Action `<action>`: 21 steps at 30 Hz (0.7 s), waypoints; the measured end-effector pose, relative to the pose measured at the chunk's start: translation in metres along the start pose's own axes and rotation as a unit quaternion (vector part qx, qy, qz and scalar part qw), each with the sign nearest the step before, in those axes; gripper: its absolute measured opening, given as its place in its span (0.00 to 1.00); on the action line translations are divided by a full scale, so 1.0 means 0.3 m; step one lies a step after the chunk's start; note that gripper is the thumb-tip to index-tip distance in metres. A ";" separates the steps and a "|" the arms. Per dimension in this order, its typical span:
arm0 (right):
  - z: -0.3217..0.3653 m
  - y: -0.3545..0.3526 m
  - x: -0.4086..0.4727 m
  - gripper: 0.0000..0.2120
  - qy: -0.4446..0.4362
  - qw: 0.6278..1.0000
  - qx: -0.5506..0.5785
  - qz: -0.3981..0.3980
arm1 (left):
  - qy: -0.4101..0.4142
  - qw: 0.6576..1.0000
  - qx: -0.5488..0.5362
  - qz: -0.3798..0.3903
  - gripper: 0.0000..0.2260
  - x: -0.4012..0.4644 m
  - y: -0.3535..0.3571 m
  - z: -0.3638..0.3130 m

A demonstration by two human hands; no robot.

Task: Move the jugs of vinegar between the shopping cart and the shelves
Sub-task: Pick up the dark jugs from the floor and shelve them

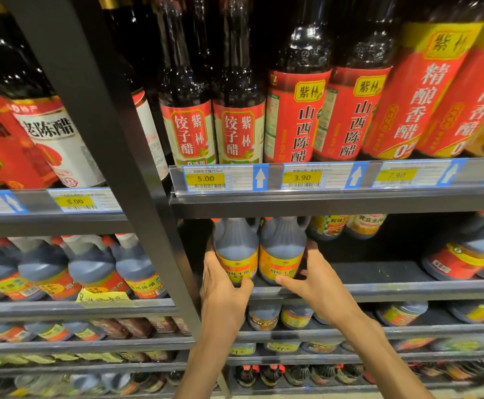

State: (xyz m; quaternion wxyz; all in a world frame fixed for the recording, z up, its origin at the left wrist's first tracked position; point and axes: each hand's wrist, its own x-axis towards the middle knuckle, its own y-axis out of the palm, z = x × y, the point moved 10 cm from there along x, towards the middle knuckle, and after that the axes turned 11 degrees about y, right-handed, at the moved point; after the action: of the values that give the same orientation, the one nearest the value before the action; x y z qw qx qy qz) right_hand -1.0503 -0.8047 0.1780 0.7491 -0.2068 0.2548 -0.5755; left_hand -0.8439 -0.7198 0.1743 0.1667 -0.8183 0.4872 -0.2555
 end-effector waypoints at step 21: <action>-0.003 0.004 -0.018 0.36 0.018 0.999 -0.028 -0.017 | -0.001 0.998 0.055 -0.017 0.37 -0.003 0.007 0.005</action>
State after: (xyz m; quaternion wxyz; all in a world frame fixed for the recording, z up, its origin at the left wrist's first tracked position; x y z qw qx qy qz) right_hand -1.0510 -0.7993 0.1774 0.7282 -0.2216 0.2809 -0.5846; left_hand -0.8449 -0.7198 0.1716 0.2072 -0.8167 0.4579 -0.2836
